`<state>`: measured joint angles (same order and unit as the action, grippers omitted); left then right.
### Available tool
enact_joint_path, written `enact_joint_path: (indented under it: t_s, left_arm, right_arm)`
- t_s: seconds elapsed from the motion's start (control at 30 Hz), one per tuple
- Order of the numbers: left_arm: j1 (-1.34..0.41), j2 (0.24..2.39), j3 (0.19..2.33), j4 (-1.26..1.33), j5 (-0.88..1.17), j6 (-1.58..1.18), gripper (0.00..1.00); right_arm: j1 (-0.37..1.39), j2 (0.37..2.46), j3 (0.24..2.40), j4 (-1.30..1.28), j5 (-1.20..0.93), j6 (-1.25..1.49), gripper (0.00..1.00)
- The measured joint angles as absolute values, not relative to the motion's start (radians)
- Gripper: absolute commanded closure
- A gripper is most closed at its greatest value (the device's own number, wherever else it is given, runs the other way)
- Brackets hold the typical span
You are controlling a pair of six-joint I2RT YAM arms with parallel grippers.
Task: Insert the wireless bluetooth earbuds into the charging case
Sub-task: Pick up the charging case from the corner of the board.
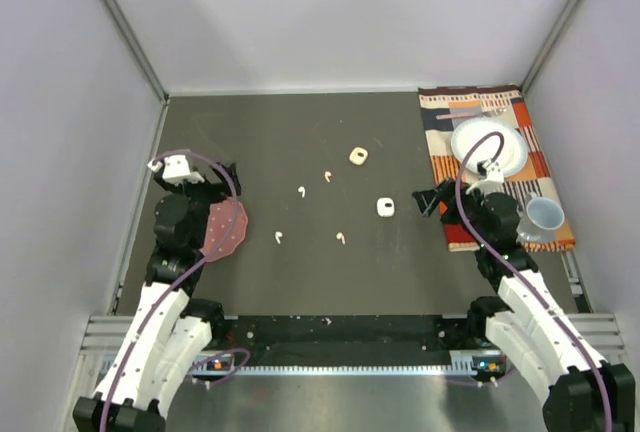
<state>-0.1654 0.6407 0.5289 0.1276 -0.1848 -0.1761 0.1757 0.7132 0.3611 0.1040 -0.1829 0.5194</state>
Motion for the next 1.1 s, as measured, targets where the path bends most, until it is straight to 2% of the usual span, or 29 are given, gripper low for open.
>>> enact_joint_path:
  t_s: [0.13,0.4,0.53,0.67,0.9,1.1]
  left_arm:
    - [-0.166,0.583,0.543,0.080,-0.175,-0.265,0.01]
    - [-0.166,0.611,0.807,-0.195,-0.138,-0.259,0.01]
    - [-0.166,0.572,0.760,-0.297,-0.074,-0.188,0.01]
    - [-0.166,0.572,0.735,-0.342,-0.045,-0.151,0.07]
    - [-0.166,0.576,0.733,-0.400,-0.030,-0.111,0.06]
    - [-0.166,0.577,0.733,-0.407,-0.018,-0.101,0.05]
  right_arm:
    - [0.176,0.714,0.354,0.094,-0.253,0.501,0.01]
    - [0.176,0.758,0.429,-0.068,-0.303,0.442,0.01]
    - [0.181,0.797,0.468,-0.076,-0.315,0.490,0.03]
    - [0.181,0.845,0.474,-0.051,-0.346,0.546,0.04]
    - [0.238,1.000,0.554,-0.134,-0.334,0.540,0.08]
    - [0.350,1.059,0.624,-0.202,-0.219,0.498,0.11]
